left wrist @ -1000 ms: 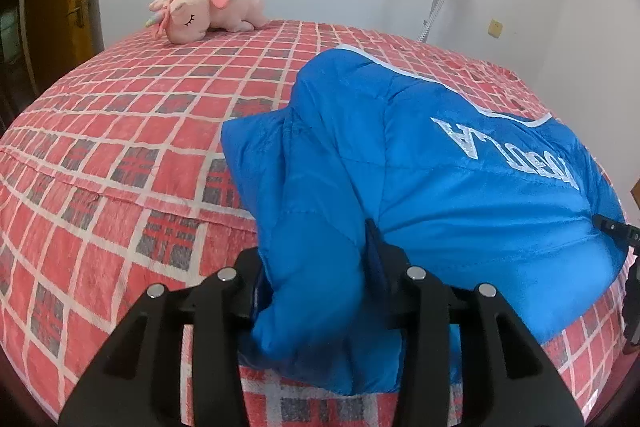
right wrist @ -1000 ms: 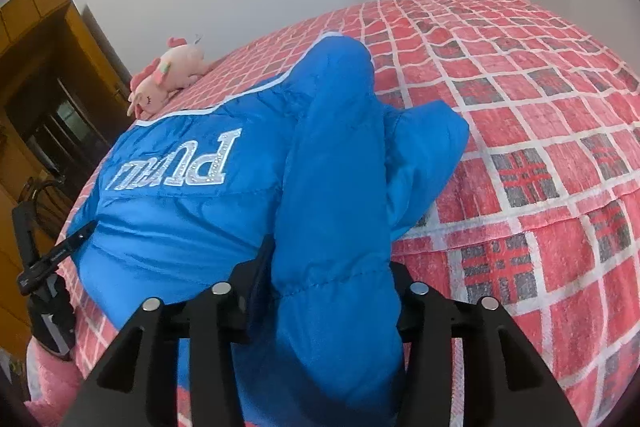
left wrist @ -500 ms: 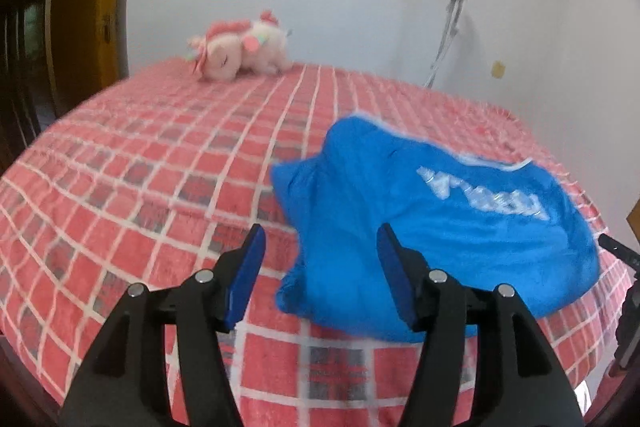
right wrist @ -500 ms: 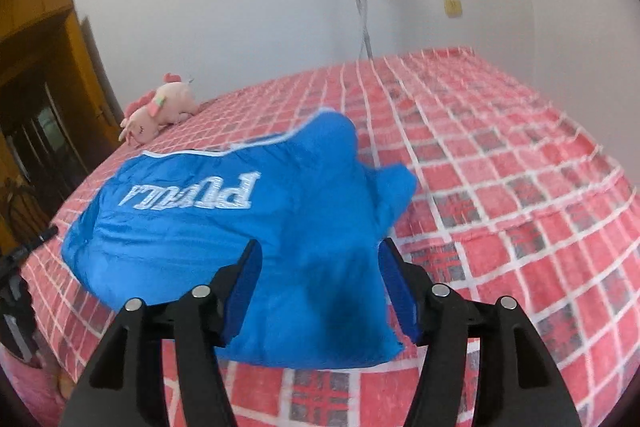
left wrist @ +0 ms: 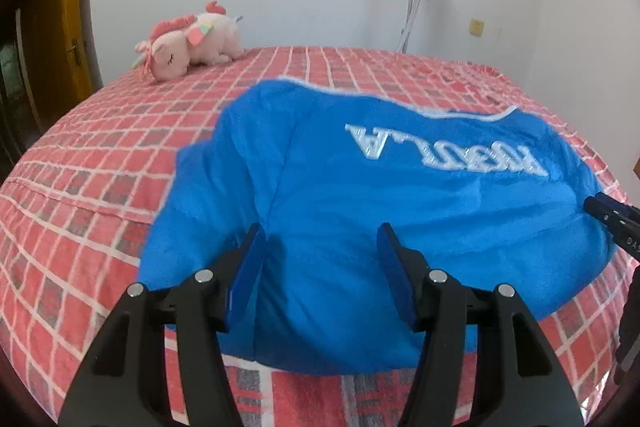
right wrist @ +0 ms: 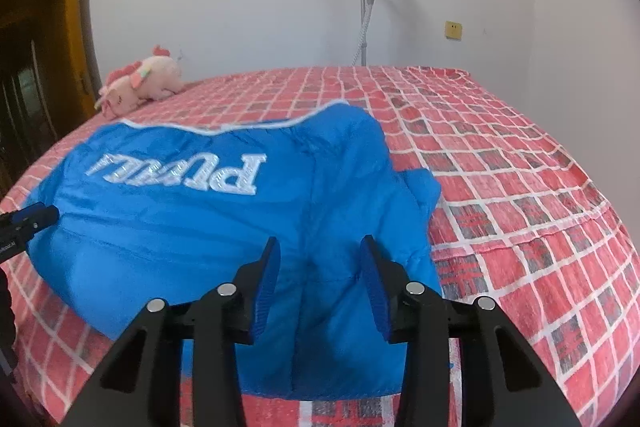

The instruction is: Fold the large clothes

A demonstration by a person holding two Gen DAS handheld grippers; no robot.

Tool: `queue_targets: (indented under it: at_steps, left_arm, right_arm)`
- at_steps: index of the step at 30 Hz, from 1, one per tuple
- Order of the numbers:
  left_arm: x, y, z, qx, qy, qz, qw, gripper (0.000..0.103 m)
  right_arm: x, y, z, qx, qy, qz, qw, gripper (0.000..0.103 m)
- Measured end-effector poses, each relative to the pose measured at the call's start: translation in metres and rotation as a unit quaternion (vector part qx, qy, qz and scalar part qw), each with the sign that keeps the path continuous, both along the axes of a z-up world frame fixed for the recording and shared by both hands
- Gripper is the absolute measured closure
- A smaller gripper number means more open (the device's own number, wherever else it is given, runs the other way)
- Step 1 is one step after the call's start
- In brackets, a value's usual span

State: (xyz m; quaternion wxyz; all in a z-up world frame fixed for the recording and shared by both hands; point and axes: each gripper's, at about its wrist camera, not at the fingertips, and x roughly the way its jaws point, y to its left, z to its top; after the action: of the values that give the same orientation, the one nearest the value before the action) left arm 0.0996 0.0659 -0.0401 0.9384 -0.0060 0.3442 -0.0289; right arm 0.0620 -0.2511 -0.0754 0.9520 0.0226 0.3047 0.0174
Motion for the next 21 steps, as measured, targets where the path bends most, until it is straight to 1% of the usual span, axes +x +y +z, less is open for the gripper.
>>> queue_targets:
  at_steps: [2,7,11,13,14,15,16,17,18,19,20,21]
  left_arm:
    - [0.001,0.001,-0.005,0.004,0.0,-0.003,1.0,0.044]
    - [0.002,0.003,-0.015,-0.007,0.006,-0.005,0.9999,0.044]
    - [0.004,0.006,-0.012,-0.016,0.01,-0.006,0.9998,0.045]
    - [-0.004,0.009,-0.003,-0.021,0.011,-0.008,0.9997,0.046]
    - [-0.009,0.012,0.002,-0.027,0.007,-0.009,0.9996,0.044]
    - [-0.017,0.017,0.009,-0.036,0.0,-0.01,0.9993,0.038]
    - [-0.023,0.022,0.013,-0.04,-0.004,-0.009,0.9992,0.034]
    - [-0.031,0.029,0.019,-0.036,-0.007,0.0,0.9993,0.031]
    - [-0.037,0.036,0.021,-0.026,-0.005,0.016,0.9995,0.03]
    - [-0.042,0.047,0.022,-0.015,0.003,0.044,0.9989,0.03]
    - [-0.044,0.054,0.022,-0.015,0.01,0.059,0.9981,0.03]
    - [-0.046,0.063,0.02,-0.024,0.021,0.07,0.997,0.03]
  right_arm:
    - [0.004,0.001,-0.008,-0.006,0.012,-0.001,1.0,0.063]
    - [0.007,0.004,-0.017,-0.012,0.019,0.0,1.0,0.063]
    - [0.008,-0.001,-0.017,0.002,0.021,0.004,1.0,0.063]
    - [0.006,-0.002,-0.016,0.007,0.018,0.006,1.0,0.062]
    - [0.005,-0.003,-0.014,0.013,0.018,0.006,1.0,0.061]
    - [0.003,-0.005,-0.011,0.018,0.019,0.009,1.0,0.061]
    - [0.002,-0.005,-0.009,0.021,0.019,0.012,1.0,0.06]
    - [0.0,-0.005,-0.006,0.024,0.022,0.015,0.999,0.059]
    - [-0.001,-0.005,-0.003,0.026,0.024,0.019,0.999,0.059]
    - [-0.002,-0.005,-0.001,0.028,0.026,0.02,0.999,0.059]
    - [-0.002,-0.005,0.0,0.029,0.03,0.021,0.999,0.059]
    - [-0.002,-0.005,0.001,0.031,0.032,0.022,0.999,0.059]
